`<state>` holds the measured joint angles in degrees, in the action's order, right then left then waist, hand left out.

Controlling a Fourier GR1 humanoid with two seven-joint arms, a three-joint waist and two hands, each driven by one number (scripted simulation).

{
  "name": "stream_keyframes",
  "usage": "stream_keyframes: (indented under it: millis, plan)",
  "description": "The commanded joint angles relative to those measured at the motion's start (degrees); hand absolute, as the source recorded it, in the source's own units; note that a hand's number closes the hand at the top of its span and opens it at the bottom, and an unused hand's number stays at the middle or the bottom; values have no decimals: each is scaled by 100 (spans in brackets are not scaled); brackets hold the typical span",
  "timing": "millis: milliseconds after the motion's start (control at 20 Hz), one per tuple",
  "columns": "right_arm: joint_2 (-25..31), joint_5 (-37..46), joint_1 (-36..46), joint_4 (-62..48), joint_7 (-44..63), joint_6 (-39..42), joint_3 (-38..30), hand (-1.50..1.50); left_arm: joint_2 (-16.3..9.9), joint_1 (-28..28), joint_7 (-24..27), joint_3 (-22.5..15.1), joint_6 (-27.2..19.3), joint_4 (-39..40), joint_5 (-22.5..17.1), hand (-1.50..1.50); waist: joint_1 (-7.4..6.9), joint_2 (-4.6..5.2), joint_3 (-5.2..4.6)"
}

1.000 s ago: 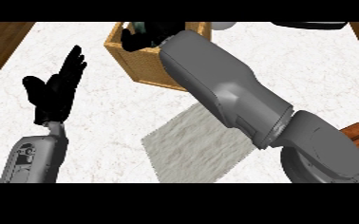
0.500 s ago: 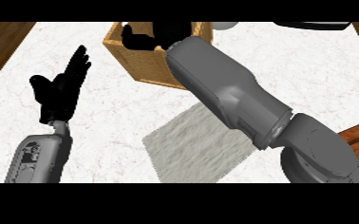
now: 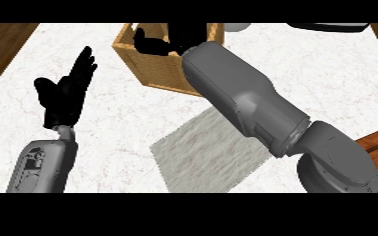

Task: Pick the eggplant from the placemat and place it in the basket

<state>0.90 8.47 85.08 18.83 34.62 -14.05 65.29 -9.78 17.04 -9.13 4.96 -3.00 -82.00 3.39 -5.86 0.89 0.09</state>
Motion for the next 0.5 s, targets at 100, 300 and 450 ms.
stream_keyframes:
  millis: [100,300,450]
  plan:
    - [-85,-137,-29,-295,-100,388,-186,150,-79,140,-38,150,26,128,-85,0,63,71,-23]
    - [-86,-126,-261,-204,326,448,-102,150,-6,56,39,95,49,141,-93,0,15,74,-25]
    - [-85,-207,-326,-390,506,468,-200,150,-81,-39,24,89,139,-34,-121,0,-32,75,-23]
